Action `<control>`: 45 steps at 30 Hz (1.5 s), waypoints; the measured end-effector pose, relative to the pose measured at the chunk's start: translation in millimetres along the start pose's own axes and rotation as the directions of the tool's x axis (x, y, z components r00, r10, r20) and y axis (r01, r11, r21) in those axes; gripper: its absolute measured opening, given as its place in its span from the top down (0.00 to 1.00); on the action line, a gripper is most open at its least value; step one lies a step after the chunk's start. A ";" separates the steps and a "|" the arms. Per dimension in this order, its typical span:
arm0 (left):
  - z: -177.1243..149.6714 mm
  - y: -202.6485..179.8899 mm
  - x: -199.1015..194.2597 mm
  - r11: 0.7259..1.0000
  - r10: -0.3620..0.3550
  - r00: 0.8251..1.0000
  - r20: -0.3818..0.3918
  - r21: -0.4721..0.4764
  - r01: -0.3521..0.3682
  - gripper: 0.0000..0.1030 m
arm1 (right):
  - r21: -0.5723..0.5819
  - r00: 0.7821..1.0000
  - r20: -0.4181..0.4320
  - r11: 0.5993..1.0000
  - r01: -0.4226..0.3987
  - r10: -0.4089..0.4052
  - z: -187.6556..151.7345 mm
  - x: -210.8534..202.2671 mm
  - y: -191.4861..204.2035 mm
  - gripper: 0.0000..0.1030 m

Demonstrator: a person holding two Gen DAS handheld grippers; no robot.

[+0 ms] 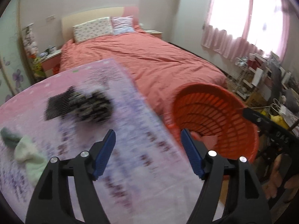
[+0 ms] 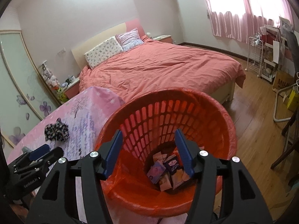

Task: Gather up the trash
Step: 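Open both tools over the basket to drop the tissue pack and tissue, then grasp the light green sock with the left tool while the right tool grasps the floral scrunchie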

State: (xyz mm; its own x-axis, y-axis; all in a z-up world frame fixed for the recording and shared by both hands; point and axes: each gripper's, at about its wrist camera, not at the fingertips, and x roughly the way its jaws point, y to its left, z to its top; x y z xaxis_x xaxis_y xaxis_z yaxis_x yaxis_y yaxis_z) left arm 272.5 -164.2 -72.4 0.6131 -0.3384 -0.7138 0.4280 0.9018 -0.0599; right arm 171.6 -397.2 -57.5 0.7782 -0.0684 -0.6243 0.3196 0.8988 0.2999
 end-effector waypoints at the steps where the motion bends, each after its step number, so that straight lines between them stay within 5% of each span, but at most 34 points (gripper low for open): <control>1: -2.7 8.3 -2.7 1.000 0.014 1.000 -0.001 -0.011 -0.014 0.30 | -0.006 1.000 -0.003 1.000 -0.003 0.003 -1.6 -0.1 3.6 0.43; 6: -23.2 71.1 -23.0 0.985 0.145 0.990 -0.001 -0.099 -0.144 0.26 | -0.070 1.000 -0.022 0.997 -0.019 0.017 -16.8 -3.9 32.4 0.43; 11: -38.1 143.2 -29.0 0.935 0.274 0.960 -0.051 -0.220 -0.278 0.24 | -0.124 0.997 -0.064 0.991 -0.054 0.047 -31.9 -0.1 61.4 0.43; 17: -40.0 188.7 -13.8 0.893 0.259 0.959 -0.118 -0.348 -0.284 0.24 | -0.171 0.992 -0.102 0.982 -0.085 0.068 -43.9 4.6 90.6 0.43; 21: -34.3 194.1 -2.3 0.887 0.278 0.951 -0.136 -0.344 -0.309 0.25 | -0.201 0.991 -0.112 0.975 -0.094 0.072 -47.3 6.8 103.7 0.43; 24: -31.2 192.8 -0.8 0.882 0.315 0.938 -0.143 -0.320 -0.345 0.46 | -0.213 0.990 -0.120 0.972 -0.103 0.079 -49.8 7.0 111.4 0.43; 26: -31.0 193.1 -2.5 0.890 0.307 0.942 -0.134 -0.310 -0.335 0.70 | -0.218 0.989 -0.125 0.970 -0.109 0.083 -51.0 7.8 117.0 0.43; 29: -36.1 193.1 -9.8 0.909 0.279 0.951 -0.135 -0.282 -0.307 0.84 | -0.225 0.987 -0.131 0.967 -0.118 0.090 -54.1 8.0 123.4 0.43; 34: -58.8 212.6 -36.2 0.906 0.320 0.934 -0.155 -0.238 -0.350 0.85 | -0.242 0.984 -0.147 0.961 -0.132 0.098 -60.6 9.9 132.2 0.43; 37: -69.6 227.7 -48.0 0.891 0.361 0.918 -0.164 -0.232 -0.391 0.73 | -0.251 0.982 -0.162 0.958 -0.140 0.101 -64.8 14.7 140.0 0.43; 42: -76.4 235.9 -52.5 0.888 0.357 0.922 -0.149 -0.251 -0.384 0.65 | -0.263 0.978 -0.175 0.952 -0.158 0.114 -67.6 22.9 158.3 0.43; 45: -77.9 237.9 -53.6 0.890 0.344 0.927 -0.146 -0.265 -0.372 0.65 | -0.270 0.978 -0.164 0.948 -0.170 0.129 -63.1 31.2 175.2 0.27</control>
State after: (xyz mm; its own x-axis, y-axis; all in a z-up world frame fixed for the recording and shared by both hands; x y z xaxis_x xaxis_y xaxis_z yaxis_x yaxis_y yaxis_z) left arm 289.8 89.5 -102.7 0.6189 0.0359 -0.7846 -0.0228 0.9994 0.0277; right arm 217.8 -214.5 -70.0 0.7135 0.1197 -0.6903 0.0246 0.9804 0.1953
